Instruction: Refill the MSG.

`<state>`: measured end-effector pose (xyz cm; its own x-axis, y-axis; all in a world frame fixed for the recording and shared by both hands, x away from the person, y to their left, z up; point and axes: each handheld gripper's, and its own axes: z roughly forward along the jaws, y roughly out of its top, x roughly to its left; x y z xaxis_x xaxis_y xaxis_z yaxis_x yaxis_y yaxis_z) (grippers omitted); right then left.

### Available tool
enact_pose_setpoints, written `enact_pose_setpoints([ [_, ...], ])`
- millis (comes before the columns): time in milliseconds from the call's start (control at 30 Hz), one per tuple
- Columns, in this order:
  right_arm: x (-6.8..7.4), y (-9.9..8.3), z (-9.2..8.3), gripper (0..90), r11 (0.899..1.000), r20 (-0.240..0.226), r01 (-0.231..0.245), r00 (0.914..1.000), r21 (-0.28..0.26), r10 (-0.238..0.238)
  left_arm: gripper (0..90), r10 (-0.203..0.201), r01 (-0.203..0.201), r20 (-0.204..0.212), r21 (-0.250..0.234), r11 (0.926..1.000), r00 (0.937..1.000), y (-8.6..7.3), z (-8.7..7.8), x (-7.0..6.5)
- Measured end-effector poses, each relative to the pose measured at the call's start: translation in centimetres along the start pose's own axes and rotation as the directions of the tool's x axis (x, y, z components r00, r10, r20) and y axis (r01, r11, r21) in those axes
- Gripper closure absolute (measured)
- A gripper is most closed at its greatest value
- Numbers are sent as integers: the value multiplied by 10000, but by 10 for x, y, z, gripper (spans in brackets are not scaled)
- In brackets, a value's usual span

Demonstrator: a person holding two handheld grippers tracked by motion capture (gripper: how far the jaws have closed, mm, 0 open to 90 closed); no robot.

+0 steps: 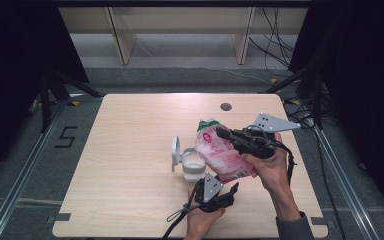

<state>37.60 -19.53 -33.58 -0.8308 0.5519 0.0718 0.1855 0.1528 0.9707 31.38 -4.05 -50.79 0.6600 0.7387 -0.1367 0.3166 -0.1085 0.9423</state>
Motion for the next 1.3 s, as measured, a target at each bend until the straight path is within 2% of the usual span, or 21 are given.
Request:
enact_pose_setpoints([
  [133,-1,0,-7,900,9997,19,-162,9999,-206,163,384,57,-61,135,317,9995,9999,2,-5,-2],
  [167,-3,0,-8,900,9995,75,68,9999,-297,-66,367,171,-186,263,564,9982,9995,2,-5,-2],
  [233,-3,-1,-12,900,9995,126,-95,9999,-296,98,355,147,-168,315,686,9975,9994,1,-6,-3],
  [300,-5,0,-15,900,9989,123,87,9999,-451,-82,352,280,-310,374,809,9962,9989,-1,-8,-5],
  [333,-5,-1,-17,900,9990,224,-78,9997,-443,88,347,276,-318,550,760,9966,9981,-2,-8,-5],
  [433,-7,-2,-21,900,9988,382,-92,9992,-472,110,346,432,-485,652,821,9954,9969,-3,-15,-4],
  [500,-8,-4,-23,900,9988,369,-166,9992,-451,183,346,294,-344,962,508,9981,9949,-3,-17,-2],
  [533,-9,-5,-23,900,9988,411,-124,9991,-476,144,347,184,-236,866,598,9979,9961,-2,-22,-3],
  [633,-13,-8,-24,900,9988,596,-41,9982,-494,71,347,448,-505,868,648,9966,9952,0,-25,-2],
  [667,-13,-9,-24,900,9989,588,-159,9981,-431,184,346,540,-611,854,829,9947,9949,1,-27,-2],
  [733,-15,-10,-24,900,9992,734,17,9973,-409,13,345,584,-658,899,817,9945,9942,1,-27,-2],
  [767,-17,-13,-23,900,9993,577,-196,9981,-319,215,345,661,-731,950,723,9947,9933,0,-29,-1],
  [833,-18,-16,-23,900,9989,656,-380,9971,-270,397,345,667,-733,943,687,9949,9933,-1,-30,0],
  [867,-20,-17,-22,900,9988,593,-374,9975,-313,392,345,818,-883,906,709,9936,9925,-1,-32,1],
  [967,-25,-24,-21,900,9982,534,-475,9974,-353,494,346,806,-861,886,611,9944,9928,-1,-36,4],
  [1067,-28,-31,-21,900,9974,621,-684,9956,-241,698,346,1073,-1107,619,550,9923,9923,-1,-42,9],
  [1100,-31,-33,-20,900,9980,705,-556,9958,-291,576,346,849,-877,514,547,9946,9951,-1,-44,9],
  [1133,-31,-36,-21,900,9974,683,-702,9951,-144,711,346,787,-815,541,520,9953,9954,-1,-45,10],
  [1200,-36,-42,-21,900,9984,797,-572,9952,-35,573,347,732,-757,476,550,9956,9962,-2,-49,14],
  [1267,-37,-45,-22,900,9975,758,-707,9946,33,702,347,764,-788,484,499,9956,9959,-2,-50,16],
  [1300,-40,-54,-25,900,9957,964,-877,9918,307,844,347,740,-760,436,463,9960,9963,-2,-53,19],
])
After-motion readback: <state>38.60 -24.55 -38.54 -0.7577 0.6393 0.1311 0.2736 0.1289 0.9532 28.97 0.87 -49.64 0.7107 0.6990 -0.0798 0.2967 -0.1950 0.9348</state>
